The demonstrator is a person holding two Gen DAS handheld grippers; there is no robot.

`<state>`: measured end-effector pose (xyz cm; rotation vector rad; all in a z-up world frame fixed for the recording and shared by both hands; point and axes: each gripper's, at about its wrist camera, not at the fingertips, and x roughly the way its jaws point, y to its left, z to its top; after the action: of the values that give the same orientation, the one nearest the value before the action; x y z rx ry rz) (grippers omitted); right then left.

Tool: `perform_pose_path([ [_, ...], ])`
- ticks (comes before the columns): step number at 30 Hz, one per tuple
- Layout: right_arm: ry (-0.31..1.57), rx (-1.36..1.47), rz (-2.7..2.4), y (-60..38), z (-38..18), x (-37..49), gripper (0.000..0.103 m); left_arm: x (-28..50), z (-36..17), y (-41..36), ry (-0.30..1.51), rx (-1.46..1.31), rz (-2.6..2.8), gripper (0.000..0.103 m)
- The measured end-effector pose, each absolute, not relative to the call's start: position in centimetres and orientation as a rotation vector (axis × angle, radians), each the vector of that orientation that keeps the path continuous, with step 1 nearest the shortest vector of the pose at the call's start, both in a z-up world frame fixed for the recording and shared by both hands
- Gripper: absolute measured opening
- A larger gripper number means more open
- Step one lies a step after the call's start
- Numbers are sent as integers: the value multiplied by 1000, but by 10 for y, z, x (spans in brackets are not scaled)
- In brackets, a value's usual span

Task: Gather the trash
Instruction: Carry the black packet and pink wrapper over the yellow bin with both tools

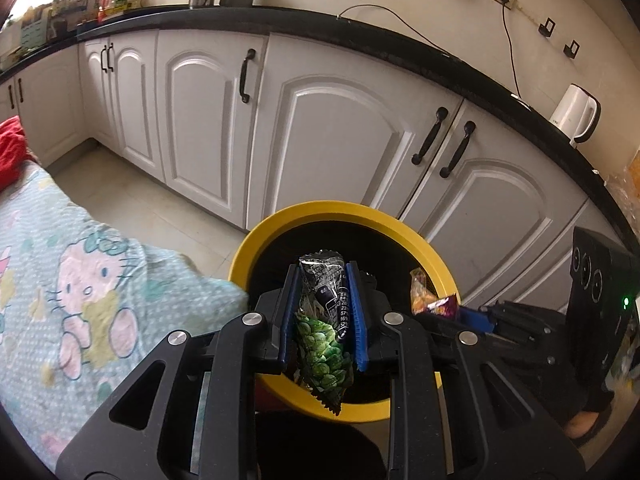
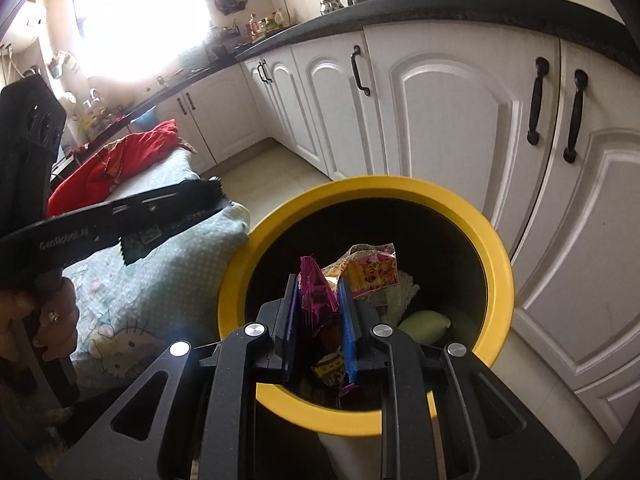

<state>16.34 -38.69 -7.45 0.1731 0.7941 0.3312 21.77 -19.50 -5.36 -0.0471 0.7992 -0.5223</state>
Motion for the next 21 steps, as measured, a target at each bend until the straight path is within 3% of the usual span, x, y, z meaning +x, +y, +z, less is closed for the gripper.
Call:
perform_pose_path([
  [21, 868, 172, 382, -372, -102, 157, 19, 242, -80, -231, 868, -9, -542, 18],
])
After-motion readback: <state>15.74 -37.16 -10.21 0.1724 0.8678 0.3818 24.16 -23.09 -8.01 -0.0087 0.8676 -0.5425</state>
